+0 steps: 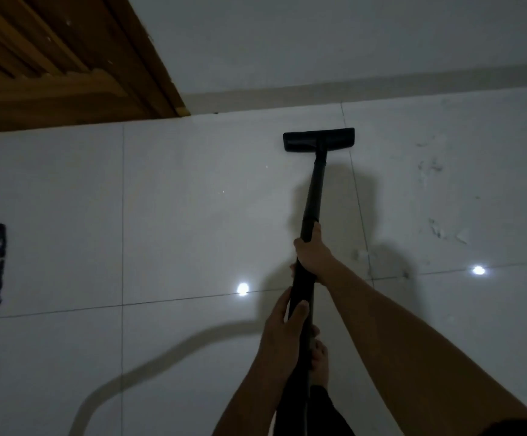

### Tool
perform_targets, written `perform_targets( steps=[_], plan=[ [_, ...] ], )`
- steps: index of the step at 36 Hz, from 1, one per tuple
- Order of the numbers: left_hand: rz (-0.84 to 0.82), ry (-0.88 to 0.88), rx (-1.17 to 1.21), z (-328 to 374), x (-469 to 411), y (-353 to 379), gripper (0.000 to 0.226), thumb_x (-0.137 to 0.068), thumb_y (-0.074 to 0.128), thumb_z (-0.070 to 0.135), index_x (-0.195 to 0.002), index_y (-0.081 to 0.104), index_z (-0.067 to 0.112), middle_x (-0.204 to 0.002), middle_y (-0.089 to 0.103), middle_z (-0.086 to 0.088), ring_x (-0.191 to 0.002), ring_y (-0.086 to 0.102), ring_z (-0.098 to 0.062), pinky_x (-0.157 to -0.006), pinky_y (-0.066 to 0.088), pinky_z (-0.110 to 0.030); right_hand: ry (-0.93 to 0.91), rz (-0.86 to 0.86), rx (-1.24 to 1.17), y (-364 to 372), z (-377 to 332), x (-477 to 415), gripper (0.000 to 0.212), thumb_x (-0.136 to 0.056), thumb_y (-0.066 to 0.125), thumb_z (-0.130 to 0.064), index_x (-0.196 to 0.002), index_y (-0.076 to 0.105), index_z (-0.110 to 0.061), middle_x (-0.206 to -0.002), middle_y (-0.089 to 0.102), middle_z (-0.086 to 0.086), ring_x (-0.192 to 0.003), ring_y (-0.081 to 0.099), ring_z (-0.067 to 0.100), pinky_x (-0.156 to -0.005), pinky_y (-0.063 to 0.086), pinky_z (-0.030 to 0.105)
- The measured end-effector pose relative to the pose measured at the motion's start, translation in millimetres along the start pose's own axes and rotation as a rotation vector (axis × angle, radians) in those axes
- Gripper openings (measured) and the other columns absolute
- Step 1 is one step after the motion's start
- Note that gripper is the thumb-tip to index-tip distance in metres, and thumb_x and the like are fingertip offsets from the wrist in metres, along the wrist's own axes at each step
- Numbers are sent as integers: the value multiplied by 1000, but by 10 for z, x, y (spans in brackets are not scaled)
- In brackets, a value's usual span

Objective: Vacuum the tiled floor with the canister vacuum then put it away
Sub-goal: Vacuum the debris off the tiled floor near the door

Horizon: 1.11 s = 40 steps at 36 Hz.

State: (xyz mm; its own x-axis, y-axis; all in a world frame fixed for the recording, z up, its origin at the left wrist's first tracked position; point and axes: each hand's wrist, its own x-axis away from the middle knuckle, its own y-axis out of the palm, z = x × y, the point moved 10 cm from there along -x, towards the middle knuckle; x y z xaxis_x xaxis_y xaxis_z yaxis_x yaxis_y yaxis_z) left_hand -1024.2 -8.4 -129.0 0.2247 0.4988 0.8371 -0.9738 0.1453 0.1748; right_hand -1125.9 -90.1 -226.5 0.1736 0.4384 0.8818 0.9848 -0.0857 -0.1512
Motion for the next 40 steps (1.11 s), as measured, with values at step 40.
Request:
perform_targets(
  steps=[40],
  plan=[
    [-114, -13, -111, 766, -426, 949, 25, -99, 43, 24, -122, 51, 29, -71, 51, -12, -40, 45, -17, -40, 41, -21, -100, 164, -66, -1140, -724, -152, 67, -100, 37, -18, -155, -1, -26, -97, 54, 15, -54, 52, 16, -27, 33, 10]
  ],
)
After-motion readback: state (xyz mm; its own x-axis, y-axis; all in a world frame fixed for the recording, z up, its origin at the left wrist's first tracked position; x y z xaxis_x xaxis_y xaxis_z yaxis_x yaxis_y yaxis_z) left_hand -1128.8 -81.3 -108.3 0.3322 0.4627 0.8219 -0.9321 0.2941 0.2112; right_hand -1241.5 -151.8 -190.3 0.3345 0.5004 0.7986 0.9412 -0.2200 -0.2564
